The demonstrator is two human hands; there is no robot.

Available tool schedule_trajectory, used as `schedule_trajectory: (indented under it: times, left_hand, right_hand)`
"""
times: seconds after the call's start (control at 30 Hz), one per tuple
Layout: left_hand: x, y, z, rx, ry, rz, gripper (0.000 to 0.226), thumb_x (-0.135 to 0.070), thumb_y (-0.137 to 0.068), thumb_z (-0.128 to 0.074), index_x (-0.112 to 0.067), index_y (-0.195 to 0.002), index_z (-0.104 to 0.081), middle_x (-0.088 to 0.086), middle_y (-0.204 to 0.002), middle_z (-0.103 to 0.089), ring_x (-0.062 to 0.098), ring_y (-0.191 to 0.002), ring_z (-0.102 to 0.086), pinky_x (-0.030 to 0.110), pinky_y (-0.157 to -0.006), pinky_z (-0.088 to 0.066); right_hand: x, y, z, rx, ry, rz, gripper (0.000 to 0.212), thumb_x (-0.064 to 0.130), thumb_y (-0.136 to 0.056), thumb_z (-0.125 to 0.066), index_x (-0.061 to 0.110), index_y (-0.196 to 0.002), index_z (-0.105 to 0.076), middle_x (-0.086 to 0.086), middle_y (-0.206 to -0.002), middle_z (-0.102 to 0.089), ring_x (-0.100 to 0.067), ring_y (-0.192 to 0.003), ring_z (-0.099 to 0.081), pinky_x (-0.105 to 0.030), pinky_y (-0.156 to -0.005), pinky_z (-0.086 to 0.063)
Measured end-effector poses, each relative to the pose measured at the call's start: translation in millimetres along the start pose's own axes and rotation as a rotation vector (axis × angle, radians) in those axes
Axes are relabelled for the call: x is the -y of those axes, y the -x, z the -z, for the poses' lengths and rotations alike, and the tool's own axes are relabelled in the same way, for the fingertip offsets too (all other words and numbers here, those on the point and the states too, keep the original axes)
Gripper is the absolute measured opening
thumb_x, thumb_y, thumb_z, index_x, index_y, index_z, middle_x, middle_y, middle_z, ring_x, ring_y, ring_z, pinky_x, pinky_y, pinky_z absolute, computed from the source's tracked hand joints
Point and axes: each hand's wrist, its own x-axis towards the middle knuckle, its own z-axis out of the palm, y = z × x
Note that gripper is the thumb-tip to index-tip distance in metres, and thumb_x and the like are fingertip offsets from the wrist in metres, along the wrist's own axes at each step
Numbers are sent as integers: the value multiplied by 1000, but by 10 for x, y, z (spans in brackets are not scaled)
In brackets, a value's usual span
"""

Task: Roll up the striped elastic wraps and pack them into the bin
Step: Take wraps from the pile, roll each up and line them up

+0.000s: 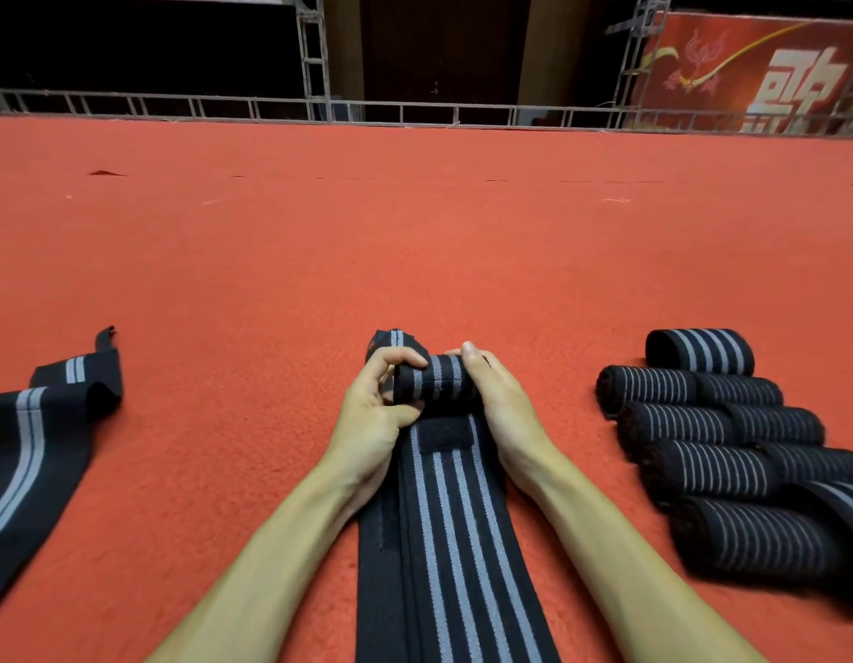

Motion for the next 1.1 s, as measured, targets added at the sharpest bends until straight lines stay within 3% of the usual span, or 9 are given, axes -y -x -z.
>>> schedule_trajectory:
  times: [0.1, 0.2, 0.33, 0.43, 0.67, 0.77, 0.9, 1.0, 1.1]
  left_hand:
    - [-38, 11, -21, 53, 17, 40, 46, 15, -79, -54, -20, -109, -59, 0, -91, -66, 14, -84, -63, 22, -71, -53]
    - [-35, 32, -58, 52, 51, 98, 54, -18, -76, -64, -26, -127, -50, -3, -106, -68, 10, -96, -66, 21, -77, -52]
    - [-24, 8, -79, -50, 26, 180, 61, -52, -74, -59, -25, -126, -41, 3, -125, -58, 11, -111, -60, 33, -99, -46]
    - [-35, 26, -59, 12, -117, 224, 63, -64, -71, -63, -32, -120, -41, -1, -119, -63, 10, -109, -63, 36, -99, -46]
    - [-38, 28, -70, -15, 33, 234, 55, -27, -72, -74, -4, -116, -52, 13, -102, -71, 22, -87, -70, 29, -72, -56]
    - [-41, 19, -35, -37, 62, 181, 53, -18, -71, -72, -6, -118, -53, 13, -105, -70, 21, -90, -69, 26, -73, -56]
    - [-41, 7, 36, -46, -16, 58, 50, 4, -72, -72, -18, -113, -57, 10, -100, -67, 20, -92, -65, 32, -83, -53]
    - [-44, 17, 19, -35, -37, -15, 55, 19, -71, -67, -26, -103, -61, 4, -92, -66, 15, -85, -63, 27, -77, -54]
    - [-48, 21, 21, -55, -38, -33, 58, 23, -70, -65, -25, -102, -60, 4, -91, -63, 15, -83, -61, 27, -76, -55]
  right_hand:
    - [17, 21, -13, -22, -90, -20, 24, 33, -97, -49, 16, -107, -64, 2, -98, -67, -8, -86, -62, -24, -79, -49]
    - [27, 55, -45, -5, -176, -13, 18, 26, -91, -51, 23, -102, -65, -3, -99, -64, -15, -89, -58, -31, -82, -46]
    - [1, 84, -48, 60, -242, 50, 37, 22, -72, -47, 29, -104, -64, 3, -88, -61, -18, -84, -53, -37, -80, -41]
    - [1, 95, -11, 41, -264, 125, 49, 15, -67, -44, 29, -111, -60, 5, -84, -57, -16, -77, -48, -33, -73, -39]
    - [13, 83, -4, -15, -80, 222, 53, 16, -66, -41, 29, -114, -57, -13, -114, -49, -10, -76, -43, -19, -66, -41]
    - [11, 80, -18, 20, -19, 233, 46, 20, -70, -44, 28, -113, -57, -18, -122, -48, -10, -87, -52, -18, -76, -45]
    - [0, 94, -31, -75, 210, 362, 46, 54, -79, -47, 26, -114, -57, -1, -115, -54, 11, -99, -50, -3, -84, -35]
    - [-5, 73, -21, -106, 278, 341, 49, 66, -82, -40, 29, -108, -59, 6, -108, -61, 4, -103, -53, -10, -88, -37]
    - [-16, 65, -37, -57, 234, 220, 40, 64, -86, -46, 28, -96, -61, 11, -93, -66, -1, -90, -60, -25, -84, -45]
